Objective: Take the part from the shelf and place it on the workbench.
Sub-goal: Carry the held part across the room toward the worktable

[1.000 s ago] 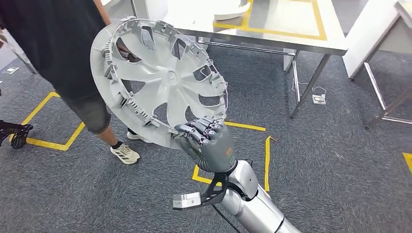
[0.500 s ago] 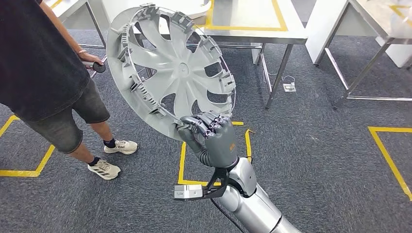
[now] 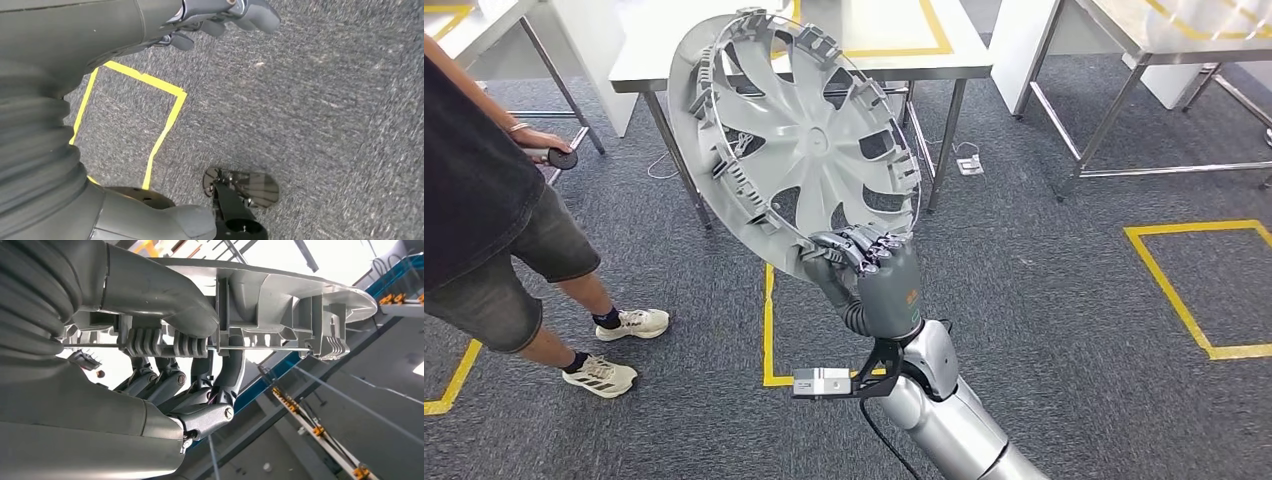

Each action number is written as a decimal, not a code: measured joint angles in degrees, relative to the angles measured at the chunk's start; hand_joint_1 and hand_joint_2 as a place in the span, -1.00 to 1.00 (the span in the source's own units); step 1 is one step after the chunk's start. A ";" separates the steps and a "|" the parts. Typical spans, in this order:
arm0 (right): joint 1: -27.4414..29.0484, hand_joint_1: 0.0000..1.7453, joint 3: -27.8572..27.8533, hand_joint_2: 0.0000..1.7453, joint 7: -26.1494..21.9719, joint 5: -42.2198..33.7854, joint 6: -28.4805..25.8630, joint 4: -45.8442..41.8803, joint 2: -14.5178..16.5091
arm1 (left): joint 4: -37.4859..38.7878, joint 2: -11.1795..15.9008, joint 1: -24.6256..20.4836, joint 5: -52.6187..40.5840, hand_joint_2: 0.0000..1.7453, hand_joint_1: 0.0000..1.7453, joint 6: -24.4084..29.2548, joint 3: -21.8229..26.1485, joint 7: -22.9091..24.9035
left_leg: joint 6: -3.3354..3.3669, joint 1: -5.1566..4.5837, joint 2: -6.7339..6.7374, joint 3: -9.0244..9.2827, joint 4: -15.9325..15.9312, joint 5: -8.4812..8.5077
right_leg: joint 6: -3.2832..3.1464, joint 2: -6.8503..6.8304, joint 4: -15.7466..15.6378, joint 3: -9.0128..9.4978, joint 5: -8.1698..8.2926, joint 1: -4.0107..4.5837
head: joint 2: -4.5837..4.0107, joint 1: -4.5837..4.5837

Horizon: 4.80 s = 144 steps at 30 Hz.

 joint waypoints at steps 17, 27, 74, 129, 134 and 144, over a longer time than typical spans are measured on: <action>-0.34 1.00 -0.28 1.00 -1.74 -1.76 0.75 0.04 0.19 | -0.01 0.23 0.27 -1.04 1.00 -1.00 0.96 0.05 -0.64 | 0.97 0.19 -4.91 -1.10 0.20 0.96 | 0.59 4.06 -0.16 0.29 -0.04 -0.29 | 0.00 -0.19; -0.89 1.00 -0.21 1.00 -2.46 -3.11 0.87 0.51 0.19 | 0.00 0.30 0.28 -1.66 1.00 -1.00 1.36 0.06 -0.47 | 1.44 -0.23 -4.65 -1.19 0.43 0.82 | -0.48 2.50 -1.20 0.89 0.69 -0.09 | 0.00 0.31; -0.97 1.00 -0.30 1.00 -2.50 -3.05 0.51 1.28 0.34 | 0.00 0.22 0.38 -2.20 1.00 -1.00 3.92 0.08 0.72 | 1.16 -0.64 -4.50 -0.92 0.35 0.65 | -0.24 2.51 -0.46 -0.50 1.29 0.01 | 0.00 0.11; -4.04 1.00 0.61 1.00 -5.17 -4.93 -1.05 2.75 0.69 | -0.08 1.20 0.23 -1.80 1.00 -1.00 5.57 0.08 -2.10 | 2.77 -0.19 -3.50 -0.38 -1.08 1.64 | 1.32 1.19 15.14 -7.33 -6.14 -0.41 | 0.00 0.14; -4.64 1.00 0.86 1.00 -5.09 -4.90 -0.21 2.80 0.75 | -0.10 1.07 0.22 -1.78 1.00 -1.00 6.37 0.08 -0.97 | 0.80 0.11 -3.47 -0.68 0.53 0.39 | 1.44 0.37 1.54 0.20 -0.95 -0.89 | 0.00 0.15; -5.45 1.00 1.69 1.00 -5.08 -4.80 0.46 3.70 0.84 | -0.08 0.90 0.40 -1.13 1.00 -1.00 7.10 0.23 -0.95 | -1.26 0.25 -3.61 -9.28 16.45 -6.20 | -1.83 0.95 0.79 1.22 -1.84 -0.61 | 0.00 -0.39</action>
